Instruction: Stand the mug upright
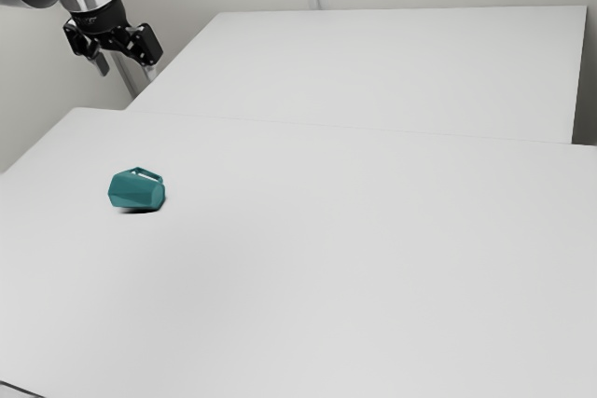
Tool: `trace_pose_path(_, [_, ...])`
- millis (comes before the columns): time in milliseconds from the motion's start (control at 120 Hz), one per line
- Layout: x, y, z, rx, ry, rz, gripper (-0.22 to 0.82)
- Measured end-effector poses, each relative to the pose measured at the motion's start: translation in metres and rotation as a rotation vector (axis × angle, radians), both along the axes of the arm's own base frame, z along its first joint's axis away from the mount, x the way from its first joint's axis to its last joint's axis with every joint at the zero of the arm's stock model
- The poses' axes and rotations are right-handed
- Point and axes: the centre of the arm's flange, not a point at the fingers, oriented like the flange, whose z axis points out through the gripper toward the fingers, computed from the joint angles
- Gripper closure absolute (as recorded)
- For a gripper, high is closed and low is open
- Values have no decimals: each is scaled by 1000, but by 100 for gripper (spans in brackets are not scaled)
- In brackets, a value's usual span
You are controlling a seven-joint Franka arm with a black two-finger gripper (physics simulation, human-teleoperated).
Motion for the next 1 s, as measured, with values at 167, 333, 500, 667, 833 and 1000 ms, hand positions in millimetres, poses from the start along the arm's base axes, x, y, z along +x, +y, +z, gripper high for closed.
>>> trace_pose_path(167, [0, 0, -3, -1, 7, -21, 0])
trace_pose_path(333, [4, 2, -14, -1, 23, -30, 0])
trace_pose_path(500, [3, 46, -45, -33, 74, 44, 0])
trace_pose_path(667, [-7, 138, -88, -146, 128, 219, 0])
trace_pose_path(833, [-22, 215, -127, -260, 154, 336, 0])
trace_pose_path(1000, [-8, 242, -177, -356, 174, 314, 0])
